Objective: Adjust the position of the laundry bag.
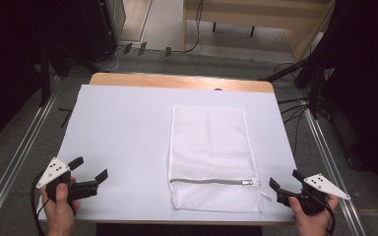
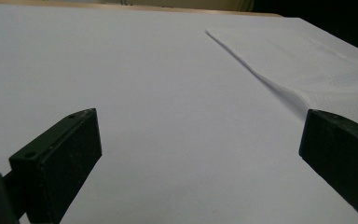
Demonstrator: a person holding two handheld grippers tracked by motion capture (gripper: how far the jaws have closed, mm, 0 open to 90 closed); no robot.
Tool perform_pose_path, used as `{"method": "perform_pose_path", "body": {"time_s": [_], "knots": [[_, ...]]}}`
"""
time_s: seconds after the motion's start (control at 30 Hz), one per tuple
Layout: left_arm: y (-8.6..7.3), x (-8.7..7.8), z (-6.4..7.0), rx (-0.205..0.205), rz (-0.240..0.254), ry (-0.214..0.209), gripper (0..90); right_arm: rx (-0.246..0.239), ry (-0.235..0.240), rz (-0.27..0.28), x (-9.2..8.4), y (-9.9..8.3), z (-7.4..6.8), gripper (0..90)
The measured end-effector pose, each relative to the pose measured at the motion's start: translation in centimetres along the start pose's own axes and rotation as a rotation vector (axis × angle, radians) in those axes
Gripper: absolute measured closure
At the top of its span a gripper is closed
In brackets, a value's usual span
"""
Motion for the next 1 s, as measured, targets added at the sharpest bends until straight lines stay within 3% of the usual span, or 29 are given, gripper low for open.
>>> {"method": "perform_pose_path", "body": {"time_s": [0.1, 0.27, 0.4, 0.43, 0.6, 0.67, 0.7, 0.73, 0.77, 0.8, 0.83, 1.0], "knots": [[0.0, 0.8, 1.2, 0.005, -0.012, -0.037, 0.0, 0.008, -0.011, 0.013, 0.1, 0.3, 0.2, 8.1], [0.6, 1.7, 2.3, 0.006, -0.008, -0.058, 0.0, 0.001, -0.029, 0.008, 0.3, 0.3, 0.2, 11.0], [1.0, 3.0, 4.0, -0.013, -0.017, -0.098, 0.0, 0.004, -0.016, 0.003, 0.5, 0.2, -0.1, 13.3], [1.4, 3.8, 4.9, -0.015, -0.025, -0.118, 0.0, -0.007, -0.007, -0.003, 0.6, 0.1, -0.5, 13.3], [2.2, 5.8, 6.9, 0.001, -0.054, -0.163, 0.3, -0.025, 0.002, -0.005, 0.8, 0.0, -1.2, 13.5], [2.4, 7.0, 8.0, -0.005, -0.083, -0.192, 4.2, -0.024, 0.002, -0.005, 0.7, 0.0, -1.2, 13.5], [2.4, 8.4, 8.8, -0.012, -0.129, -0.187, 7.3, -0.022, 0.003, -0.003, 0.7, 0.0, -1.2, 13.7], [2.4, 8.4, 8.8, -0.012, -0.129, -0.187, 11.1, -0.022, 0.003, -0.003, 0.7, 0.0, -1.2, 13.7], [2.4, 9.8, 9.6, -0.039, -0.176, -0.194, 15.2, -0.006, 0.011, 0.003, 0.6, 0.0, -1.3, 13.8], [2.4, 9.8, 9.6, -0.039, -0.176, -0.194, 15.3, -0.006, 0.011, 0.003, 0.6, 0.0, -1.3, 13.8], [2.3, 11.0, 10.5, -0.078, -0.235, -0.221, 16.5, -0.001, 0.009, 0.004, 0.6, 0.0, -1.3, 13.9], [2.5, 12.8, 11.6, -0.115, -0.301, -0.244, 30.4, -0.012, -0.004, 0.005, 0.6, 0.0, -1.3, 14.0]]}}
Point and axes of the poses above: each handheld gripper's, and its own axes: x roughly forward along the jaws, y roughly out of its top, z roughly to its right, the point moved 10 cm from there along x, roughly forward along the jaws, and after that the axes turned 11 degrees about x, right-handed, at the moved point
